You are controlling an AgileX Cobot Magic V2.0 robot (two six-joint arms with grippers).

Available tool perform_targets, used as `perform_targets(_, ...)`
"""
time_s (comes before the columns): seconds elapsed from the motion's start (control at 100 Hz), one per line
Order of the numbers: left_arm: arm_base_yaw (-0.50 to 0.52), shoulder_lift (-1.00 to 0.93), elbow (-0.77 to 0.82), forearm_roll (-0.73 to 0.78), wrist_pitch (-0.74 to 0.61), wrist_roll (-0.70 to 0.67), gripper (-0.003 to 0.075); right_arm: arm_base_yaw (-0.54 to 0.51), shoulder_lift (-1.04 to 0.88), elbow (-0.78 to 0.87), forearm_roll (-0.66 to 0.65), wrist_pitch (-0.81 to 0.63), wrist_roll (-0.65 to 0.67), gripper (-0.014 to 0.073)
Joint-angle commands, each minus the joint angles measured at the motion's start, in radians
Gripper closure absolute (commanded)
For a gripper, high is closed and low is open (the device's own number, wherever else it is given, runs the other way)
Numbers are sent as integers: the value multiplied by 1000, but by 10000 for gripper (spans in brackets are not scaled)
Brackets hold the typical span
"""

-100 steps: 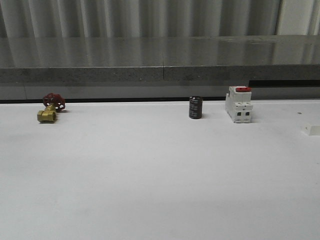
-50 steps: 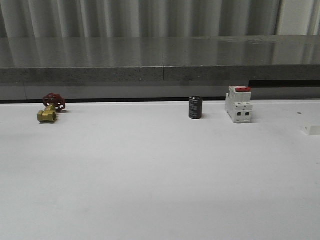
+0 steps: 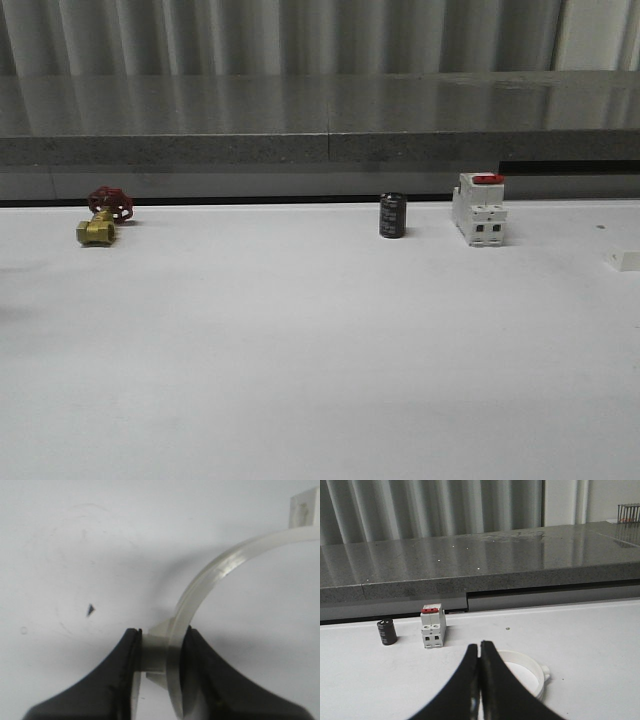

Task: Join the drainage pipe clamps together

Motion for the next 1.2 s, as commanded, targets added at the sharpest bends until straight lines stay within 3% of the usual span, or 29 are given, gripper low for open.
perform_targets(0.0, -81, -86, -19, -29, 16, -85, 741, 0, -19, -16, -3, -85, 2, 662)
perform_targets(0.28, -425, -66, -20, -15, -24, -318, 741, 0, -19, -16, -3, -85, 2, 662)
perform_targets(0.49, -582, 24, -22, 43, -74, -454, 741, 0, -19, -16, -3, -85, 2, 662)
perform_targets(0.7, -644, 88, -22, 51, -145, -533, 741, 0, -19, -16, -3, -85, 2, 662)
perform_targets(1.11, -646, 110, -22, 51, -167, -547, 736, 0, -19, -16, -3, -85, 2, 662)
perform_targets(1.19, -646, 112, -22, 53, -167, -547, 706, 0, -19, -16, -3, -85, 2, 662)
